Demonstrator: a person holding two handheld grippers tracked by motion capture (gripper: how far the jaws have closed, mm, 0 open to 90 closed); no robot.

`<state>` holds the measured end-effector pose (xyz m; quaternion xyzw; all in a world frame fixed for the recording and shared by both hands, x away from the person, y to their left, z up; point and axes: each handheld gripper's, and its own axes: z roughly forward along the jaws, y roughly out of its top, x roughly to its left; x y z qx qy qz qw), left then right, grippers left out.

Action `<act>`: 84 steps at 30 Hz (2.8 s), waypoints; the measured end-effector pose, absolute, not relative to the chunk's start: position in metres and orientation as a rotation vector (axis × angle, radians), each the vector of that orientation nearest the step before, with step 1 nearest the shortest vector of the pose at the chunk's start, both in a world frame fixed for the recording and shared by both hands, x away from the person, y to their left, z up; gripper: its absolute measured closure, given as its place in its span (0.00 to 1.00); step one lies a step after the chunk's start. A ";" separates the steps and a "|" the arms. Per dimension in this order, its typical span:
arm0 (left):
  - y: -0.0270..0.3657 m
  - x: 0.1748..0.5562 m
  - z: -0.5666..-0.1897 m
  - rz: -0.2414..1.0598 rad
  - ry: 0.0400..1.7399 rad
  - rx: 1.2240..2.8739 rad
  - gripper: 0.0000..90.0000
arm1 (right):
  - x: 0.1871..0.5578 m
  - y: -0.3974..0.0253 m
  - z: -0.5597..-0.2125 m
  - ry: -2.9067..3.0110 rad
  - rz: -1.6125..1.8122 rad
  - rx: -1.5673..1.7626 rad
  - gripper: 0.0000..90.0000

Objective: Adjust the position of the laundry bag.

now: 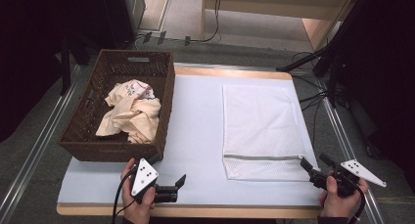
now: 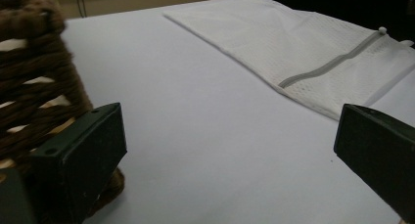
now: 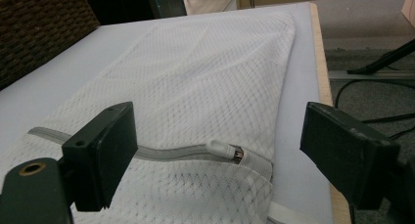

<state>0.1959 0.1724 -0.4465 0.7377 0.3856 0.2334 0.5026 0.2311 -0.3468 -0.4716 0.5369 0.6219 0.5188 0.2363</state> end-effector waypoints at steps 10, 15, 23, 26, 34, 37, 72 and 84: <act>0.129 0.217 -0.443 0.513 0.888 1.830 0.00 | 0.234 -0.343 -0.475 1.739 1.388 1.504 0.16; 0.100 0.241 -0.445 0.480 0.890 1.862 0.01 | 0.236 -0.349 -0.473 1.733 1.380 1.535 0.18; 0.053 0.296 -0.448 0.416 0.975 1.908 0.16 | 0.241 -0.356 -0.476 1.738 1.361 1.580 0.20; 0.038 0.317 -0.451 0.411 1.011 1.931 0.17 | 0.242 -0.360 -0.479 1.727 1.329 1.618 0.24; 0.017 0.356 -0.463 0.429 1.161 1.988 0.30 | 0.250 -0.355 -0.488 1.814 1.273 1.674 0.41; 0.014 0.363 -0.469 0.439 1.217 1.992 0.34 | 0.252 -0.355 -0.489 1.818 1.276 1.679 0.45; -0.010 0.363 -0.477 0.493 1.172 2.076 1.00 | 0.257 -0.334 -0.491 1.868 0.972 1.668 0.92; 0.002 0.363 -0.475 0.479 1.212 2.029 1.00 | 0.255 -0.331 -0.490 1.896 1.017 1.633 0.96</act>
